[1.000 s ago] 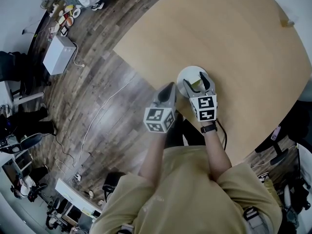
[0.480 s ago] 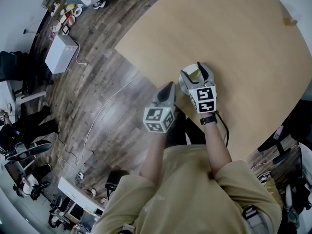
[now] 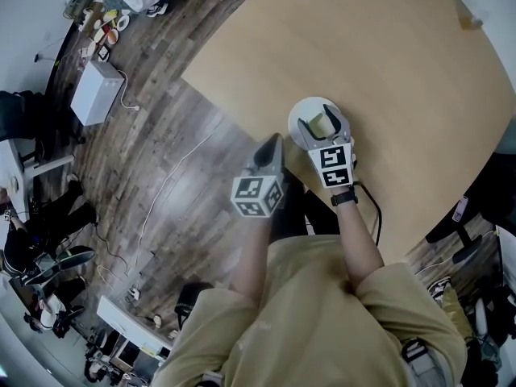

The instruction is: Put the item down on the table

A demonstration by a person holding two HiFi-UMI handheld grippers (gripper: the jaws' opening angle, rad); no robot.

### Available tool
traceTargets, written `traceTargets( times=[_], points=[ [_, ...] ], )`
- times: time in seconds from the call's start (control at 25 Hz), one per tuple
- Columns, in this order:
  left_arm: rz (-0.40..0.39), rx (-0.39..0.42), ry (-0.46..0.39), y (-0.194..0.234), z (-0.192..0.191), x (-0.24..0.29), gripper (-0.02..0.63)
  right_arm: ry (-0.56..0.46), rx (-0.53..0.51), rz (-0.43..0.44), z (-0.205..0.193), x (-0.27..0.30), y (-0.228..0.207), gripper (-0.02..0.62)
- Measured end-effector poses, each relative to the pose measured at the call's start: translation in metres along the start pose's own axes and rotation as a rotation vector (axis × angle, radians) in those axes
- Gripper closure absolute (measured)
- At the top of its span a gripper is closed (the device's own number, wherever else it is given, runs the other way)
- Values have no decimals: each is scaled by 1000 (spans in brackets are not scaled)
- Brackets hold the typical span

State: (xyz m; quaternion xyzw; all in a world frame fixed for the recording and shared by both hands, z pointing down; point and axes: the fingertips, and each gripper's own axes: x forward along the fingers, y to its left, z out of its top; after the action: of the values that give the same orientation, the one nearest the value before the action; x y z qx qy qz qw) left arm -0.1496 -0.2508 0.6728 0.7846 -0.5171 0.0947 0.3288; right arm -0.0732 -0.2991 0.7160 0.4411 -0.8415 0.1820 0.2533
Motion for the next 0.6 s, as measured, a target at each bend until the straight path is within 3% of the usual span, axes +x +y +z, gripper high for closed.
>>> traceTargets(
  times=[0.24,0.4,0.6],
  points=[
    [-13,7,-11,-18,-6,-7,604,-6,-24,17,-3,-13,2,301],
    [-12,6,-27,-20,-7,-16,603,-26,-33,13,2,-26,4,242],
    [-25,-7,-80,-38,10,-34,603,-131,48,-12,25,-65,-4,241]
  ],
)
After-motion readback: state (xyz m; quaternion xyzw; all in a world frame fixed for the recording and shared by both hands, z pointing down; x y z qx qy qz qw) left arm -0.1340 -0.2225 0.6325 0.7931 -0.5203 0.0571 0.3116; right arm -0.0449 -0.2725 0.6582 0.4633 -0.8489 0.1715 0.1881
